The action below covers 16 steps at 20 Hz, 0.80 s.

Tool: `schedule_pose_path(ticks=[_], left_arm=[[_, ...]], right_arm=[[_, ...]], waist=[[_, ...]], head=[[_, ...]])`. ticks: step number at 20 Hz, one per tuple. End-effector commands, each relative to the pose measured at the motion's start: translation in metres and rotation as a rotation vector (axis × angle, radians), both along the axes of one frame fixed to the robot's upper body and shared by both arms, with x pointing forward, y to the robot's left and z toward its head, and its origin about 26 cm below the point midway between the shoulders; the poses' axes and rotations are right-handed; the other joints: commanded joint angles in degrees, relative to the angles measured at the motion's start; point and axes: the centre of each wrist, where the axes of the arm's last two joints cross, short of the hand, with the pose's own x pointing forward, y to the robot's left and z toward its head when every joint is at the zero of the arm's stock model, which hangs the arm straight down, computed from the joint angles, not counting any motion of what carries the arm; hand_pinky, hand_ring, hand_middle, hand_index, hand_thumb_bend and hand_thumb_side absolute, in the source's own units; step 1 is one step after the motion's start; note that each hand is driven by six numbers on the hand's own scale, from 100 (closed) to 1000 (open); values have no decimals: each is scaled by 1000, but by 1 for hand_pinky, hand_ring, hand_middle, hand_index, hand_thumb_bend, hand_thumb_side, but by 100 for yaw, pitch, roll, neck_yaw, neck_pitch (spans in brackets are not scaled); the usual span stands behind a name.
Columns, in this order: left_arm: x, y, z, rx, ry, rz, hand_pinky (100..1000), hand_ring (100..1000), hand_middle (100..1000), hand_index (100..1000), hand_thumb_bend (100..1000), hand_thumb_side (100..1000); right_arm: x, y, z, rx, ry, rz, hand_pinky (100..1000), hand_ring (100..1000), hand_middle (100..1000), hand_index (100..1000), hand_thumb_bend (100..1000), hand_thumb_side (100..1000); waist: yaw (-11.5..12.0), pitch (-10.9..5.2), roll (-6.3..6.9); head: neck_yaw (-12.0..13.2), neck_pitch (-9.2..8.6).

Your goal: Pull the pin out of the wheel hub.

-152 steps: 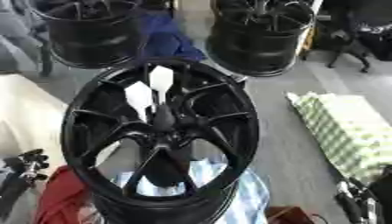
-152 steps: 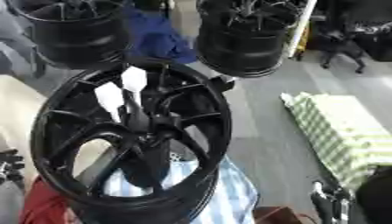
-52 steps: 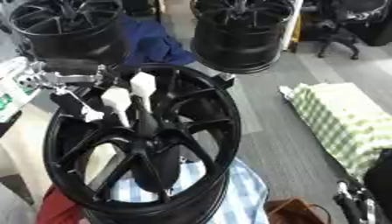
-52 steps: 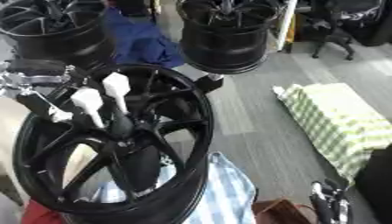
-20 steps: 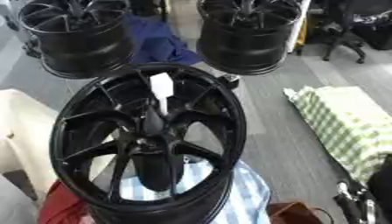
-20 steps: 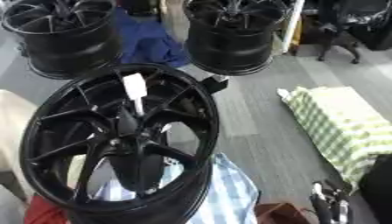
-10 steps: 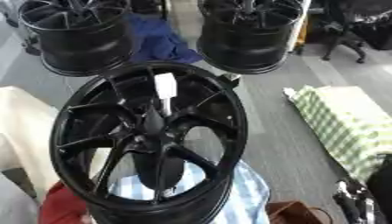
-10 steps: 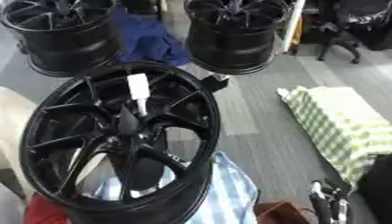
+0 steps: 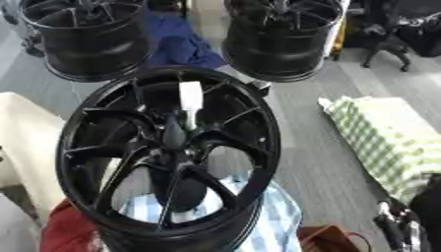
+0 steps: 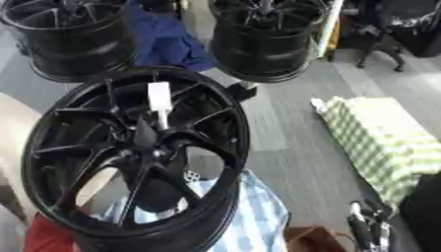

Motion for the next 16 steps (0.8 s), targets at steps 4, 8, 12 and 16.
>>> schedule_pose_path(ticks=[4, 8, 12, 16], left_arm=[[-14, -21, -32, -196, 9, 169, 648, 647, 646, 812, 100, 589], [-12, -46, -45, -181, 47, 209, 639, 633, 632, 803, 100, 562], [-7, -58, -53, -130, 70, 245, 636, 627, 626, 798, 100, 547], [-2, -65, -62, -91, 81, 271, 636, 626, 625, 798, 100, 541]], right_arm=[[7, -5, 8, -12, -30, 4, 616, 531, 582, 829, 100, 532], [6, -7, 8, -18, -22, 1, 618, 532, 582, 829, 100, 533], [6, -8, 8, -15, -20, 3, 617, 531, 582, 828, 100, 531], [6, -7, 8, -13, -17, 6, 619, 533, 583, 829, 100, 537]], waist=[[-32, -13, 67], [-22, -15, 68], [-23, 1, 44], [-27, -2, 42]], head=[[-22, -15], [-77, -15], [-70, -15], [-47, -15]])
